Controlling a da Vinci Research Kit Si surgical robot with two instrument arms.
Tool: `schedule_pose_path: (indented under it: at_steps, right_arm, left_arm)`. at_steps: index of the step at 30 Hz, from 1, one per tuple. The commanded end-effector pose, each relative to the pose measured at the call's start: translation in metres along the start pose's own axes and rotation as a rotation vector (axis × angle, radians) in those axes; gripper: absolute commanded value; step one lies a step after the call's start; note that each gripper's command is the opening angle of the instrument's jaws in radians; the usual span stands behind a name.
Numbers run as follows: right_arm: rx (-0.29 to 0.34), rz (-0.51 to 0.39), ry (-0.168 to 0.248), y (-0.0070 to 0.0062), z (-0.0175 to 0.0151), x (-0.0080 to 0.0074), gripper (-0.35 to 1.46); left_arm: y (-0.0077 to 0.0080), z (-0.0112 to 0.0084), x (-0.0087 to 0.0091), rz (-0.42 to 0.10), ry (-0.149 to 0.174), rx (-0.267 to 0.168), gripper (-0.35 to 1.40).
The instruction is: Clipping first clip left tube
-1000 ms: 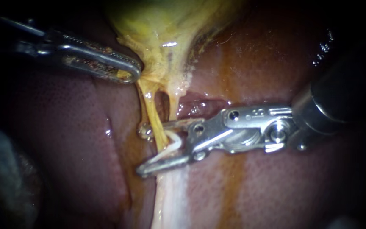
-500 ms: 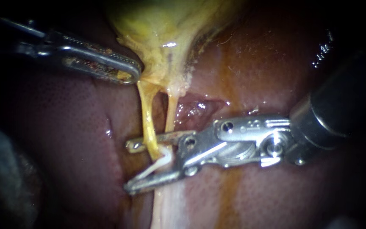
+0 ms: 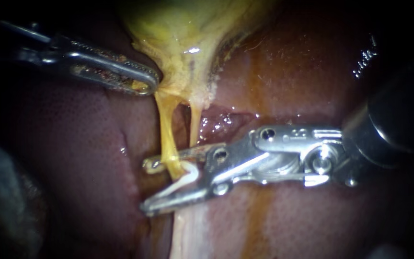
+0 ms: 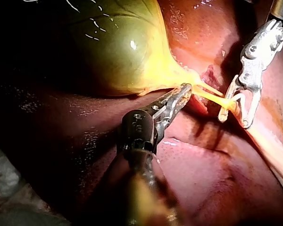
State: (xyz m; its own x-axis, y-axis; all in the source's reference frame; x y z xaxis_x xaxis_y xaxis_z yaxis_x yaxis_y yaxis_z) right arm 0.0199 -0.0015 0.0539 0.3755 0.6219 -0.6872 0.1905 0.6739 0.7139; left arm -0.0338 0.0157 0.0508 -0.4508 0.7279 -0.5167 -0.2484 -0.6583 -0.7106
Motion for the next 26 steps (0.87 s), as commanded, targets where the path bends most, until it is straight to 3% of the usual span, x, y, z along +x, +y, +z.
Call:
schedule_pose_path:
  at_steps: [1,9,12,17,26]
  right_arm:
    - [0.000,0.017,-0.002,0.0000,-0.0002,-0.0001,0.17]
    - [0.000,0.076,-0.016,0.0003,-0.0008,-0.0002,-0.12]
    - [0.000,0.129,-0.020,0.0002,-0.0010,-0.0003,-0.35]
    - [-0.011,0.152,-0.051,-0.0001,-0.0013,-0.0005,-0.35]
    - [-0.012,0.151,-0.052,0.0000,-0.0012,-0.0006,-0.35]
  left_arm:
    - [0.0000,0.0000,0.0000,0.000,0.000,0.000,-0.35]
    - [0.0000,0.0000,0.0000,0.000,0.000,0.000,-0.35]
    - [0.0000,0.0000,0.0000,0.000,0.000,0.000,-0.35]
    - [0.0000,0.0000,0.0000,0.000,0.000,0.000,-0.35]
    - [0.0000,0.0001,0.0001,0.000,0.000,0.000,-0.35]
